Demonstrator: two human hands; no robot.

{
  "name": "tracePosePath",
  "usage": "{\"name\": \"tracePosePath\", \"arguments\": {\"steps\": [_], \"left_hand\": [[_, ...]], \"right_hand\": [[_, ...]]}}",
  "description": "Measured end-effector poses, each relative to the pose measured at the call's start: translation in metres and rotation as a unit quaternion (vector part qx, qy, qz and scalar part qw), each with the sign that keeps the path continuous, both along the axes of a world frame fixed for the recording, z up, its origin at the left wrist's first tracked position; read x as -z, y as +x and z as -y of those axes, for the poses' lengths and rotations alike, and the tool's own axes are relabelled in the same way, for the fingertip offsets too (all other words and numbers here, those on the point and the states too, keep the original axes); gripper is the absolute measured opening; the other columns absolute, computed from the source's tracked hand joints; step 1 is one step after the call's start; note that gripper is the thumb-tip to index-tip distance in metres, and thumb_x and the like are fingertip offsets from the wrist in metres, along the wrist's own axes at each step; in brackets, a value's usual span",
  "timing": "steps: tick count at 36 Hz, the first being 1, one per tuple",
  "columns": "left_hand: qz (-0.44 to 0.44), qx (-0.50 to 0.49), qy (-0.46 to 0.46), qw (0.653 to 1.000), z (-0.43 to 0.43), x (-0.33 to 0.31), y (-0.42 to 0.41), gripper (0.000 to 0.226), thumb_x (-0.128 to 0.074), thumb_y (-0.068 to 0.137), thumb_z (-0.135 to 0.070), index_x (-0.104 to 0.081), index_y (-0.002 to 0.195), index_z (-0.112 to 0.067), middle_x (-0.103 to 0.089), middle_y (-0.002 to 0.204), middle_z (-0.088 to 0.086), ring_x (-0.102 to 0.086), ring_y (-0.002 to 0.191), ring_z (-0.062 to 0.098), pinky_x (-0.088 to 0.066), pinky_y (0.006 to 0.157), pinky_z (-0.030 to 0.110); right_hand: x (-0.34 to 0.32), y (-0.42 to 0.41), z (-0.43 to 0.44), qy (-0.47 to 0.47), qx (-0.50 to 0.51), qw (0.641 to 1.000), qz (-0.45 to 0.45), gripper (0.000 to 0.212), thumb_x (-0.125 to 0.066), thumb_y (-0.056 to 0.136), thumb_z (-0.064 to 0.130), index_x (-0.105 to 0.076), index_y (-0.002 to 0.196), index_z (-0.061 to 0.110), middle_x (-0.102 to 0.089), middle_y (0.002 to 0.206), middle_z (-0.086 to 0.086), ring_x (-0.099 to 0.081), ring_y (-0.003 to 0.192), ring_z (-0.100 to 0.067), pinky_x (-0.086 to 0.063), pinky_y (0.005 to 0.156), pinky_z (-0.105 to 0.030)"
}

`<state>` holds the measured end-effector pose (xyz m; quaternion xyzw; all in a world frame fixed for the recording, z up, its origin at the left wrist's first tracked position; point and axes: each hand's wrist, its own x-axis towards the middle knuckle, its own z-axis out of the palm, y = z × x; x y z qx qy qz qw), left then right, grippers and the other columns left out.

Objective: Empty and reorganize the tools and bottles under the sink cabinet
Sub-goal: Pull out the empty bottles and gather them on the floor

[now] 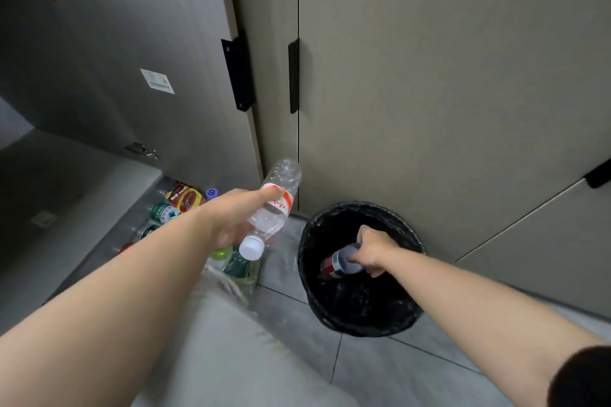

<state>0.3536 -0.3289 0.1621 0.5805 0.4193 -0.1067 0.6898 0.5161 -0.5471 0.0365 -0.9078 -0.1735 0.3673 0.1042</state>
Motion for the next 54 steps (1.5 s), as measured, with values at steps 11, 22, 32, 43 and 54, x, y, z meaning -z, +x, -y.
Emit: {"name": "tracePosePath", "arguments": {"steps": [11, 22, 32, 43, 54], "left_hand": [[-0.008, 0.020, 0.011, 1.000, 0.002, 0.003, 0.017, 0.045, -0.073, 0.088, -0.045, -0.066, 0.115, -0.009, -0.077, 0.106, 0.015, -0.073, 0.103, 0.035, -0.056, 0.096, 0.052], [0.006, 0.017, -0.056, 0.998, 0.005, 0.009, 0.034, 0.052, -0.082, 0.081, -0.033, -0.063, 0.122, -0.009, -0.074, 0.113, 0.020, -0.077, 0.085, 0.031, -0.062, 0.070, 0.042], [0.028, 0.022, -0.053, 0.998, 0.008, 0.013, 0.047, 0.054, -0.083, 0.076, -0.049, -0.070, 0.114, -0.012, -0.077, 0.081, 0.011, -0.075, 0.070, 0.027, -0.061, 0.069, 0.033], [0.050, -0.002, -0.095, 0.994, 0.008, 0.009, 0.050, 0.048, -0.083, 0.082, -0.039, -0.071, 0.112, -0.004, -0.077, 0.093, 0.021, -0.076, 0.089, 0.035, -0.063, 0.073, 0.039], [0.079, 0.009, -0.104, 0.991, 0.018, -0.003, 0.055, 0.054, -0.067, 0.090, -0.057, -0.069, 0.106, -0.006, -0.074, 0.099, 0.024, -0.077, 0.087, 0.032, -0.064, 0.073, 0.037]], "right_hand": [[0.037, -0.026, -0.025, 0.041, -0.117, 0.988, 0.088, 0.034, -0.061, 0.088, 0.038, -0.057, 0.120, 0.028, -0.054, 0.120, -0.006, -0.061, 0.108, -0.034, -0.050, 0.090, -0.035], [0.046, -0.033, -0.025, 0.080, -0.140, 0.986, 0.036, 0.041, -0.065, 0.086, 0.030, -0.051, 0.124, 0.021, -0.052, 0.123, -0.011, -0.058, 0.115, -0.032, -0.047, 0.094, -0.033], [0.052, -0.025, -0.010, 0.099, -0.096, 0.990, 0.003, 0.063, -0.073, 0.083, 0.029, -0.046, 0.140, 0.022, -0.055, 0.130, -0.012, -0.056, 0.121, -0.027, -0.043, 0.100, -0.028], [-0.023, -0.023, -0.018, 0.382, 0.011, 0.917, 0.112, 0.060, -0.074, 0.069, 0.022, -0.046, 0.119, 0.039, -0.048, 0.116, 0.009, -0.056, 0.094, 0.000, -0.051, 0.077, -0.024], [-0.121, -0.031, -0.020, 0.473, -0.054, 0.838, 0.267, 0.047, -0.075, 0.082, 0.047, -0.061, 0.127, 0.042, -0.052, 0.111, 0.016, -0.061, 0.104, -0.005, -0.049, 0.086, -0.018]]}}
